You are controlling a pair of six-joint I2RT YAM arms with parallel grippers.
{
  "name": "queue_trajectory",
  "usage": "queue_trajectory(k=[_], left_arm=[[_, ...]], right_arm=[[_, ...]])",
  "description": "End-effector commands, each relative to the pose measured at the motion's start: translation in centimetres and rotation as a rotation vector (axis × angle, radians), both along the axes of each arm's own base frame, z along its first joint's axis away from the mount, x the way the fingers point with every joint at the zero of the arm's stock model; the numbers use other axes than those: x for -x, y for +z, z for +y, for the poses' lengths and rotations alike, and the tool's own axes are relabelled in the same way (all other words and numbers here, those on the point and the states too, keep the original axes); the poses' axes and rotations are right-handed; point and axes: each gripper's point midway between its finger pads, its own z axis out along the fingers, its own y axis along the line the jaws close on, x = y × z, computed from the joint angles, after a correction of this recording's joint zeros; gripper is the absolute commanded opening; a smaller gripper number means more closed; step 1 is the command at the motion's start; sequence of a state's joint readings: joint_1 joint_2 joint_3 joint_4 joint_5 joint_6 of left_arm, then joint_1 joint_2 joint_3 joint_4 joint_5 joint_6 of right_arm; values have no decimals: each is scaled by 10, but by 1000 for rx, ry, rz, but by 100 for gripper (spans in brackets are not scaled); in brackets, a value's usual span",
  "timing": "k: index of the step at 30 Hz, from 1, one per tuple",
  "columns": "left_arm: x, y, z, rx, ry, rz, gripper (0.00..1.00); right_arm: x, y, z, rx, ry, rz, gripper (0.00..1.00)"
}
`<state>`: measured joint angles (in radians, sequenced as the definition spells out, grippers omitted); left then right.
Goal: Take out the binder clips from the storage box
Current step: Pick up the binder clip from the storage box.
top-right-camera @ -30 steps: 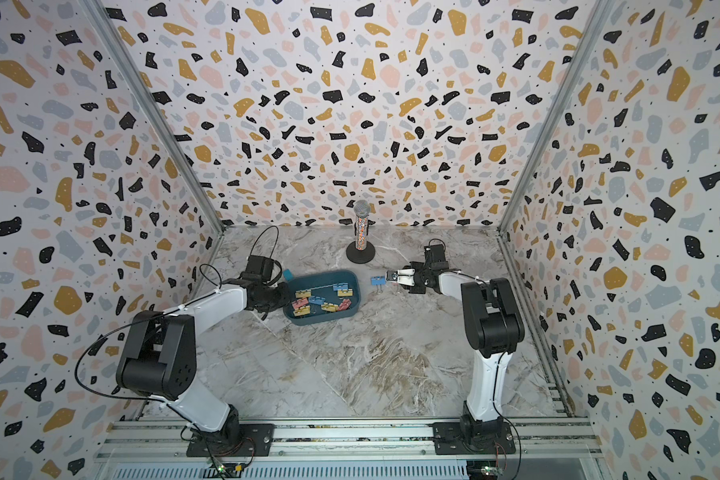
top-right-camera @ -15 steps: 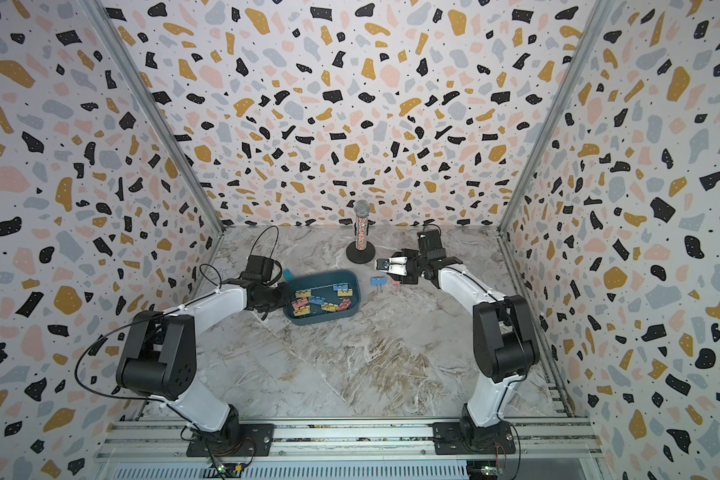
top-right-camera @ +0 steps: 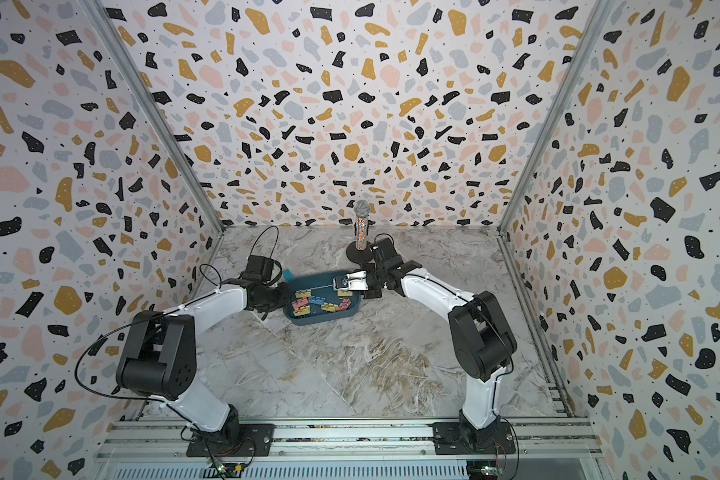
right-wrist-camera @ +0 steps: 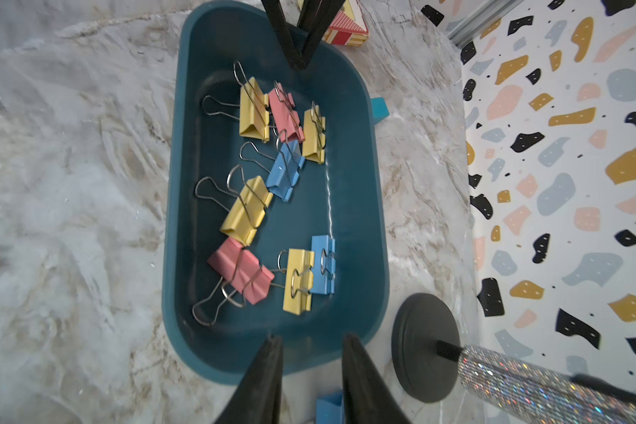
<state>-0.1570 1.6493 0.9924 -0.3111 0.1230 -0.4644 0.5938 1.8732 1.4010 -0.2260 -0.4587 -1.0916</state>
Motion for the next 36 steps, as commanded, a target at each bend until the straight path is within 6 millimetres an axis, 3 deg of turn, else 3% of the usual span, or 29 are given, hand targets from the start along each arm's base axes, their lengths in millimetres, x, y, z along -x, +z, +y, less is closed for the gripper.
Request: queue_trajectory(k=[1, 12, 36], left_arm=[[-3, 10, 2, 8, 7, -33, 25], [-1, 14, 2, 11, 9, -44, 25], [0, 15, 2, 14, 9, -46, 25]], right_arm=[[-7, 5, 10, 7, -57, 23, 30], [-23, -23, 38, 81, -107, 13, 29], [-47, -53, 47, 190, -205, -18, 29]])
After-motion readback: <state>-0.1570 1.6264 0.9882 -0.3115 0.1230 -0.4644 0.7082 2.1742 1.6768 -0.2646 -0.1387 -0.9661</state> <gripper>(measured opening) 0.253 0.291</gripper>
